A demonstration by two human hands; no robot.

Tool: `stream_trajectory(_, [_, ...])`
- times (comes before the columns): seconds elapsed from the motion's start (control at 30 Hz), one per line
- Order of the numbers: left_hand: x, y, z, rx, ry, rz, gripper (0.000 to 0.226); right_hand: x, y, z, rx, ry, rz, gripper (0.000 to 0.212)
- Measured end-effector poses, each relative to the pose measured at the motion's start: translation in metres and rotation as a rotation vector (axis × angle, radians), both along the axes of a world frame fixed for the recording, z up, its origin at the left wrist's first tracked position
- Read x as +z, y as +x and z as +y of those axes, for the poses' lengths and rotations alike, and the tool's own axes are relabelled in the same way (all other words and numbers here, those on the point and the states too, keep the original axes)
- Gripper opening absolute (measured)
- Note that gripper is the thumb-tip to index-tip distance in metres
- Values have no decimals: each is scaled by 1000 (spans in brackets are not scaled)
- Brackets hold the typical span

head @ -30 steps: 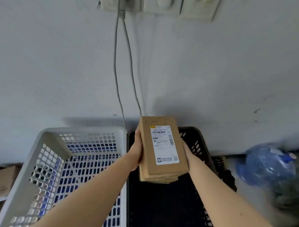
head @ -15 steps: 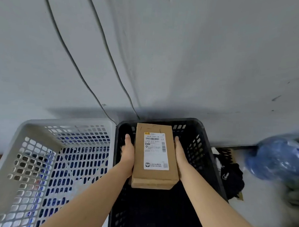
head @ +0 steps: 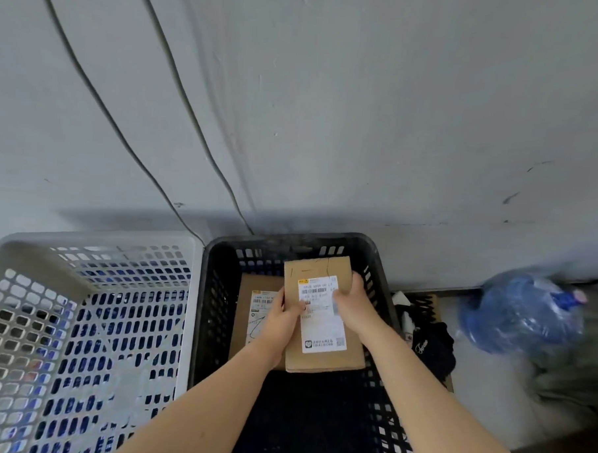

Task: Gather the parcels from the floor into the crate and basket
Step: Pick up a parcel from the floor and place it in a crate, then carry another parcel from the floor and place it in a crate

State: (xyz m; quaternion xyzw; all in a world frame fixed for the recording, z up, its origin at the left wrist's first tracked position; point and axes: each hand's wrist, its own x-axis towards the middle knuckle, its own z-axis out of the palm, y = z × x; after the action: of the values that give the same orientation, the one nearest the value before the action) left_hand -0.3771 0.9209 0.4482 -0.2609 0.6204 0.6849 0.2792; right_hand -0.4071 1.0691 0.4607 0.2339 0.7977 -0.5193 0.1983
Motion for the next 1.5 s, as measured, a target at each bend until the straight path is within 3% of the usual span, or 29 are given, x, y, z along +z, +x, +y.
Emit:
stream_trajectory(0.13, [-19, -3, 1, -175, -3, -2, 57, -26, 16, -6, -78, 222, 22, 61])
stream_trajectory(0.23, [-26, -3, 7, -225, -7, 16, 42, -35, 26, -1, -62, 499, 160, 61])
stream_trajectory(0.3, [-33, 1, 8, -234, -21, 2, 39, -41, 32, -2, 15, 577, 237, 58])
stream_trajectory(0.5, [-40, 9, 2, -346, -205, 126, 55, -66, 44, -11, 32, 282, 103, 83])
stream_trajectory(0.6, [-39, -3, -4, -352, -300, 258, 67, -74, 42, -11, 104, 299, 75, 83])
stream_trajectory(0.77, [-24, -8, -16, -373, -283, 186, 42, -54, 38, -35, 160, 384, 85, 70])
stream_trajectory(0.87, [-14, -7, -40, -327, -321, 138, 33, -29, 40, -51, 192, 298, 51, 54])
stream_trajectory(1.0, [29, -5, -84, -290, -325, 154, 31, 18, 48, -87, 291, 190, 132, 31])
stream_trajectory(1.2, [115, 26, -186, -210, -221, 251, 28, 101, 55, -187, 460, 258, 311, 28])
stream_trajectory(1.33, [145, 75, -299, -179, -338, 356, 26, 150, 79, -284, 642, 242, 315, 25])
stream_trajectory(1.5, [167, 177, -472, 99, -372, 276, 20, 165, 139, -434, 944, 268, 306, 23])
